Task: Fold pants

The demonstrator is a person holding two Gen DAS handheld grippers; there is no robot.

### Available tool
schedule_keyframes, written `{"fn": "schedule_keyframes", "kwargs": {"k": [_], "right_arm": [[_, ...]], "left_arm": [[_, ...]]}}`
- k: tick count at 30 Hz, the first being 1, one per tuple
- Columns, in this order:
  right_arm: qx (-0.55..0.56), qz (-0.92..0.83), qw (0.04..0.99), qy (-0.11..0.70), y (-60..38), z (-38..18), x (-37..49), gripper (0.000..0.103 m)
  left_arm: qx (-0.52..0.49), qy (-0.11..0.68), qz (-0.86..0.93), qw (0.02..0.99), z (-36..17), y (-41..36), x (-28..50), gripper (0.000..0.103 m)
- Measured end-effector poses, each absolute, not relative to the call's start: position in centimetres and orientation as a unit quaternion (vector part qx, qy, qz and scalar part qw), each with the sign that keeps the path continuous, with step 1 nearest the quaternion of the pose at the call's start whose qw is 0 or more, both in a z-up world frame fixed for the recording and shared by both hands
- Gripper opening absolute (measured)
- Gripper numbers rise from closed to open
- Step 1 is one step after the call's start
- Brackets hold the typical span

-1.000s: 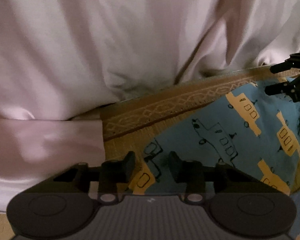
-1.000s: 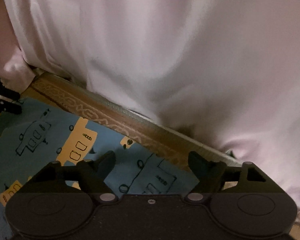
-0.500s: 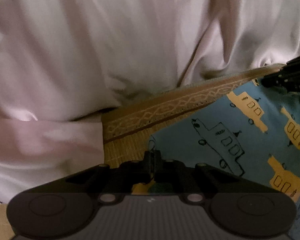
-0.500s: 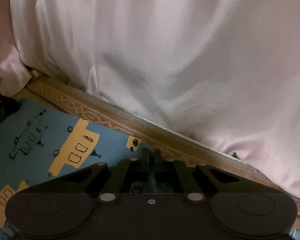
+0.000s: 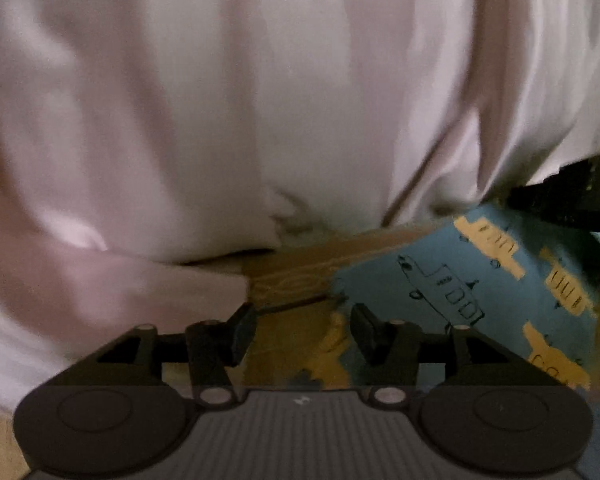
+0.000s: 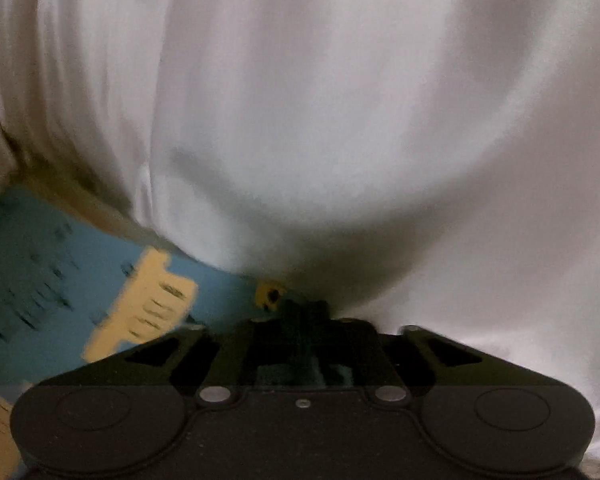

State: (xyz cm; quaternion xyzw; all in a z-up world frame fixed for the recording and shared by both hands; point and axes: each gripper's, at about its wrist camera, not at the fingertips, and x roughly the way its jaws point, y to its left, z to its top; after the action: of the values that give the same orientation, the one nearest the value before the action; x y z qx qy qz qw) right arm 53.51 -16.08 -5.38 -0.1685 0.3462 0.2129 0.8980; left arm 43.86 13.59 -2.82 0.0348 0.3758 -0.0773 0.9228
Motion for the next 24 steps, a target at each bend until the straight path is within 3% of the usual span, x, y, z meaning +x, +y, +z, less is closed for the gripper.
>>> {"fn": "schedule_keyframes", "kwargs": {"k": [2, 6, 9, 12, 16, 19, 24], "right_arm": [[-0.167, 0.234, 0.9, 0.327, -16.3, -4.8, 52.8, 0.065], [-0.173, 0.292, 0.888, 0.312, -16.0, -4.0, 51.4, 0.076], [-0.192, 0.327, 0.873, 0.307, -14.7, -3.8, 50.4, 0.079], [-0.208, 0.331, 0.868, 0.307, -13.2, -4.0, 50.2, 0.082], [-0.216, 0.338, 0.863, 0.306, -11.3, -4.3, 50.2, 0.085], [-0.228, 0.343, 0.859, 0.306, -10.1, -4.8, 50.1, 0.085], [-0.231, 0.334, 0.856, 0.32, -10.4, -5.5, 49.8, 0.086]], "left_arm": [[0.034, 0.368, -0.1, 0.924, -2.3, 15.7, 42.9, 0.058], [0.046, 0.368, -0.133, 0.919, -2.0, 18.5, 40.8, 0.058], [0.043, 0.384, -0.141, 0.912, -2.6, 18.8, 40.1, 0.057], [0.066, 0.424, -0.139, 0.892, -3.7, 17.7, 40.5, 0.037], [0.08, 0.446, -0.119, 0.883, -3.4, 16.6, 40.9, 0.035], [0.086, 0.449, -0.099, 0.884, -3.4, 16.3, 40.9, 0.023], [0.067, 0.441, 0.01, 0.895, -2.8, 17.0, 40.5, 0.021]]}}
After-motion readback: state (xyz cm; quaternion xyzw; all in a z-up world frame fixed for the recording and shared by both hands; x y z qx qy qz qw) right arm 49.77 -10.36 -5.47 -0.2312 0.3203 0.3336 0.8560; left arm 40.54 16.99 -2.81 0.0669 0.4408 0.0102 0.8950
